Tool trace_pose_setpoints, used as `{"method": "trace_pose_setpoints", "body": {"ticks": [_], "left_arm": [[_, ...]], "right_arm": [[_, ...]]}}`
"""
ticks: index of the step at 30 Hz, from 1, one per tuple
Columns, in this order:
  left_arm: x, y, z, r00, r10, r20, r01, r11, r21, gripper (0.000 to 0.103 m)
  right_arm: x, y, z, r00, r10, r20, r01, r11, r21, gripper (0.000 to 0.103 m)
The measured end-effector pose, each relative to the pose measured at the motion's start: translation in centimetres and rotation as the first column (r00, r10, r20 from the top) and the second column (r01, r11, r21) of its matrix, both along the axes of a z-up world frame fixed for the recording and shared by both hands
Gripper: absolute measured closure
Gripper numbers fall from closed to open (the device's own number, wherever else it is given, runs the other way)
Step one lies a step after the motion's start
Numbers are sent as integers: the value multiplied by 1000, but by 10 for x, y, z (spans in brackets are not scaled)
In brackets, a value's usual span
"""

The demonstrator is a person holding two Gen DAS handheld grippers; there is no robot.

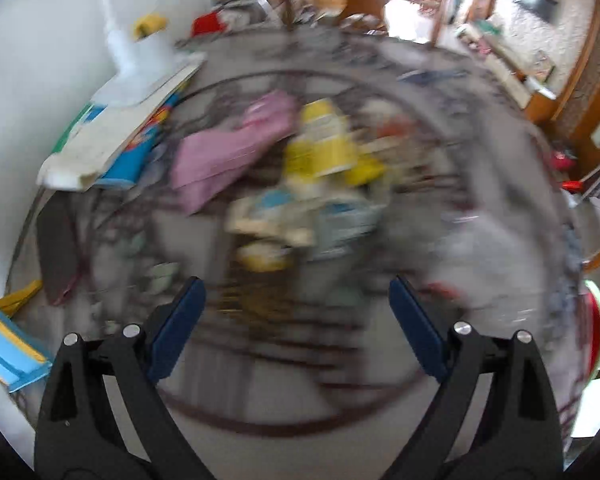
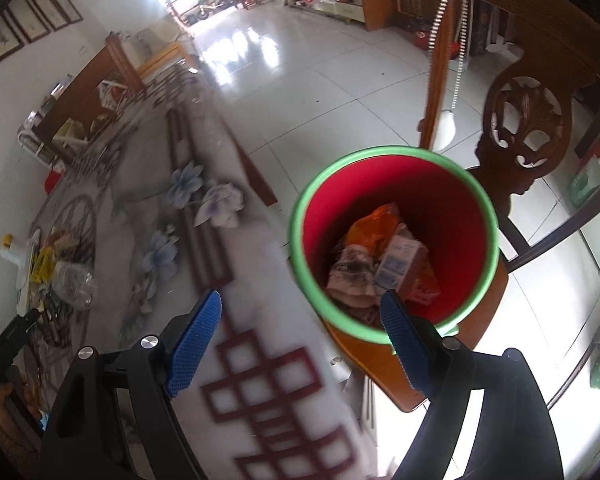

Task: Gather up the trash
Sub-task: 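Return to the table and grasp the brown cigarette pack with the left gripper, then grasp the clear plastic water bottle with the right gripper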

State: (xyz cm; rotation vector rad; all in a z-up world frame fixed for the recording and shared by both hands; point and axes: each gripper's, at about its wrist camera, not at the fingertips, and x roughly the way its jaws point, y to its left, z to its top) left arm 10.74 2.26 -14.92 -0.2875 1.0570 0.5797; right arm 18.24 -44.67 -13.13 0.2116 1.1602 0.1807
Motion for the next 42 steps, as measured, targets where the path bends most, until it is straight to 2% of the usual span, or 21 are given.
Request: {"method": "trace_pose_setpoints", "body": {"ticks": [6, 8, 10, 15, 20, 22, 25, 29, 33, 35, 39, 42], "left_arm": [[-6, 29, -23, 998, -56, -42, 54, 997, -48, 15], [-6, 35, -28, 996, -85, -41, 81, 993, -86, 30], [-3, 44, -36, 993, -112, -40, 105, 985, -135, 54], [-17, 41, -28, 985, -170, 6, 168, 969, -179, 55], [-47, 36, -17, 971, -237, 33, 238, 949, -206, 55], [-61, 35, -14, 965, -261, 36, 262, 940, -218, 54], [-80, 41, -12, 963, -266, 38, 267, 933, -240, 54], [-95, 49, -12, 967, -252, 41, 254, 929, -268, 54], [-107, 58, -14, 971, -236, 47, 240, 927, -287, 54], [-110, 63, -15, 972, -231, 52, 236, 926, -293, 54], [-114, 70, -17, 974, -218, 53, 224, 927, -302, 54], [-113, 74, -20, 975, -216, 53, 221, 926, -307, 54]], "right_arm": [[-13, 51, 7, 998, 63, 7, -63, 998, -13, 24], [-18, 69, 10, 996, 92, 7, -91, 996, -23, 24], [-24, 91, 14, 992, 125, 13, -124, 992, -34, 24], [-31, 138, 21, 978, 206, 28, -204, 977, -68, 24], [-22, 206, 21, 938, 346, 27, -340, 932, -124, 19], [-18, 235, 19, 909, 416, 28, -407, 899, -160, 18], [-7, 290, 9, 844, 536, 0, -522, 822, -226, 16], [6, 343, -12, 778, 625, -66, -613, 729, -304, 16], [18, 372, -37, 743, 654, -141, -651, 658, -380, 16], [19, 376, -47, 746, 646, -158, -647, 651, -397, 15], [14, 369, -43, 771, 622, -137, -623, 692, -364, 23], [5, 363, -41, 780, 608, -149, -616, 705, -351, 24]]}}
